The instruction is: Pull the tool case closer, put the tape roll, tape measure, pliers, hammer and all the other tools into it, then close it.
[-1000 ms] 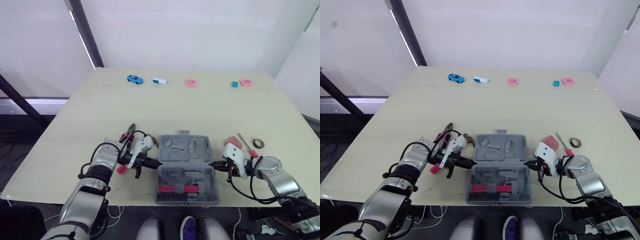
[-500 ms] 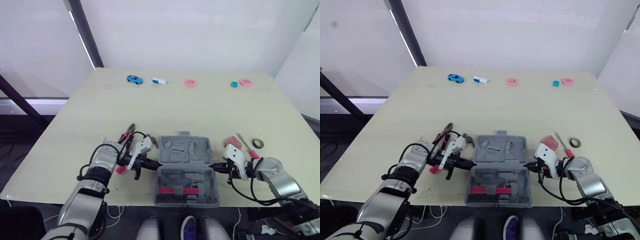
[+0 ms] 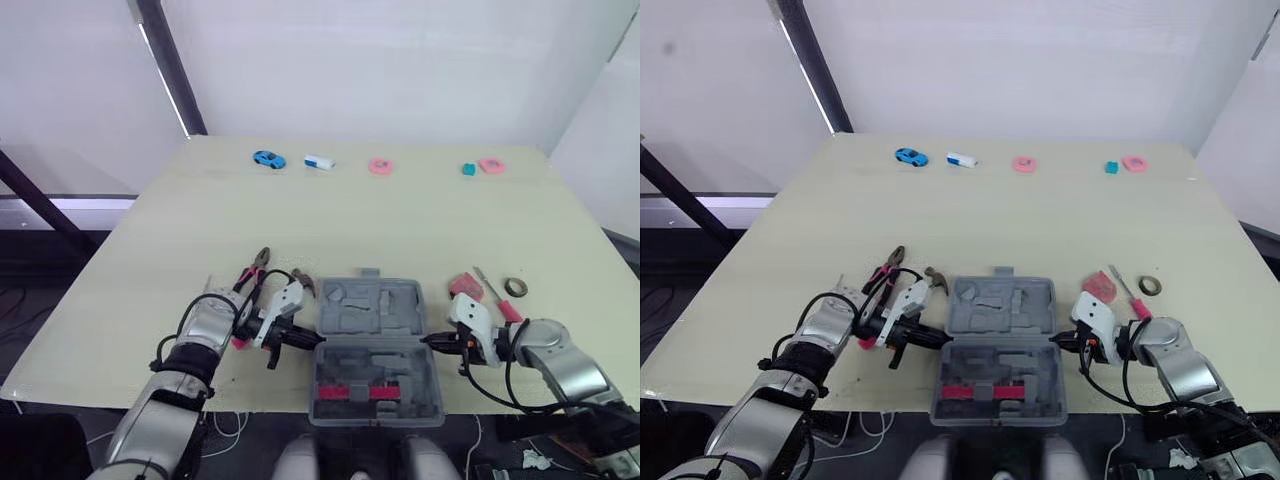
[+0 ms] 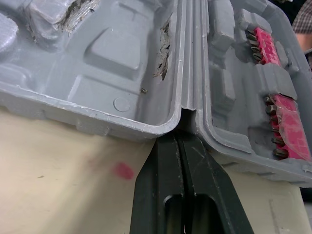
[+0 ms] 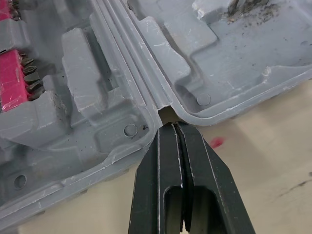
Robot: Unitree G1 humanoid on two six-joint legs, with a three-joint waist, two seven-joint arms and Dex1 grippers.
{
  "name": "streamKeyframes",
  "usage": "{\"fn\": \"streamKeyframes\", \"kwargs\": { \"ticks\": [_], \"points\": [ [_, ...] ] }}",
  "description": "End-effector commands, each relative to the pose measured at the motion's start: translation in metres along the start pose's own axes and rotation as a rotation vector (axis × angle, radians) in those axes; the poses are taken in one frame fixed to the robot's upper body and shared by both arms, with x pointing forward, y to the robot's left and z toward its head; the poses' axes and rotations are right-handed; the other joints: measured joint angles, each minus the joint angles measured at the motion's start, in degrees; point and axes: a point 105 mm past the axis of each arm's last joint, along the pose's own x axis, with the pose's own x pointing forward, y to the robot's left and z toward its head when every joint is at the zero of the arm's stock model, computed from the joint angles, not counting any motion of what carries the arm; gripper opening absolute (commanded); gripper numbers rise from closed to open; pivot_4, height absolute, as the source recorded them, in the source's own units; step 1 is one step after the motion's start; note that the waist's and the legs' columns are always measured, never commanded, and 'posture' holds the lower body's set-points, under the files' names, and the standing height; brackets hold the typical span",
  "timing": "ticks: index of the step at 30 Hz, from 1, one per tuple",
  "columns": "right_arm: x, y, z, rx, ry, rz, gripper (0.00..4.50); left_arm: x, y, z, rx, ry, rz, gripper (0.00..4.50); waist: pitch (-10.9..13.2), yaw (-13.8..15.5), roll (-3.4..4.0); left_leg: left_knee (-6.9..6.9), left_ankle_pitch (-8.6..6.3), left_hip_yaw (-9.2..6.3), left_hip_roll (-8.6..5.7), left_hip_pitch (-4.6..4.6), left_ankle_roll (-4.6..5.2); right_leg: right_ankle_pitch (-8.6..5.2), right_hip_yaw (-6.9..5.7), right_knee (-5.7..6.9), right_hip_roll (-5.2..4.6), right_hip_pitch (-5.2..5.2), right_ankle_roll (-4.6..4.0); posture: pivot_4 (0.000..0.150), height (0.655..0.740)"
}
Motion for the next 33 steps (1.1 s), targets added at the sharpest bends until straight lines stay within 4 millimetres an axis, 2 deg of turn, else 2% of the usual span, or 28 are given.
{"fn": "streamKeyframes", "kwargs": {
  "ticks": [1, 33],
  "points": [
    [0.002, 0.012, 0.006, -0.006, -0.015, 0.057, 0.0, 0.0, -0.006, 0.001, 0.013, 0.009, -0.049, 0.07, 0.0, 0.0, 0.0, 0.0, 0.0, 0.0, 0.0, 0.0, 0.0, 0.0, 0.0, 0.0, 0.0, 0.0, 0.0, 0.15, 0.7395],
    [0.004, 0.03, -0.001, 0.043, 0.021, 0.133, 0.0, -0.003, -0.023, -0.012, 0.01, 0.061, -0.123, 0.07, 0.0, -0.01, 0.0, 0.01, 0.0, -0.09, 0.0, 0.0, 0.0, -0.02, -0.06, 0.0, 0.0, 0.02, -0.02, 0.15, 0.7395]
  ]
}}
